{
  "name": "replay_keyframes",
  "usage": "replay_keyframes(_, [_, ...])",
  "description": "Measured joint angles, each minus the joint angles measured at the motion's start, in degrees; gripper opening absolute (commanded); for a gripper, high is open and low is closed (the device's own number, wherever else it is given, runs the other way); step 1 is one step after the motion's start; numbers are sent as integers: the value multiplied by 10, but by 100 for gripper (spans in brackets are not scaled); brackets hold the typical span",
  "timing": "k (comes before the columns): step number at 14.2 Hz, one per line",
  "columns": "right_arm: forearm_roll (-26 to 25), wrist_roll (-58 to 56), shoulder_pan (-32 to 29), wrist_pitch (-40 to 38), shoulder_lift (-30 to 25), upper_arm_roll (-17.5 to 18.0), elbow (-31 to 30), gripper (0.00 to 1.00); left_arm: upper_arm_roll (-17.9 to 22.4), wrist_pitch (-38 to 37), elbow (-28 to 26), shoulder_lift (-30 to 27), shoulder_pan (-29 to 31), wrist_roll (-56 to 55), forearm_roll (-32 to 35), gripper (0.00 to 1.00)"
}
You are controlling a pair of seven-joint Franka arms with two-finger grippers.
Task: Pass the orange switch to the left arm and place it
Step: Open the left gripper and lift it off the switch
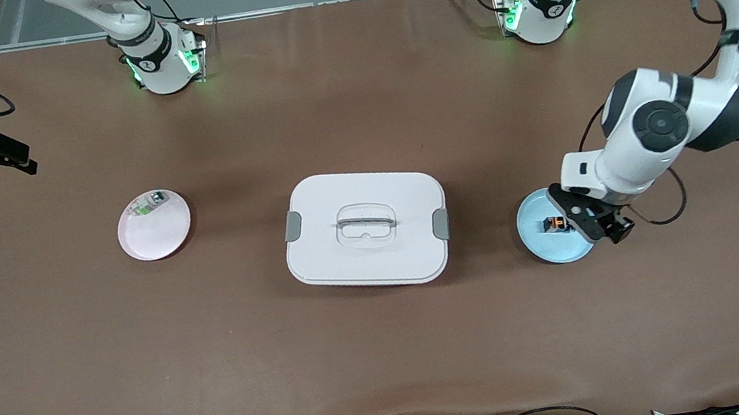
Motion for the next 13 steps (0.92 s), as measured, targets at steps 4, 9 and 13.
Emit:
replay_keyframes(4, [-1, 0, 0, 0, 4, 1, 19, 100, -33, -138, 91, -16, -1, -123, -29, 100])
replay_keyframes(9, [-1, 0, 0, 1, 16, 4, 33, 100, -35, -234, 180, -19, 5, -259, -79, 100])
replay_keyframes(13, [-1, 0, 1, 0, 29, 5, 44, 100, -35, -267, 196, -51, 7, -393, -94, 100])
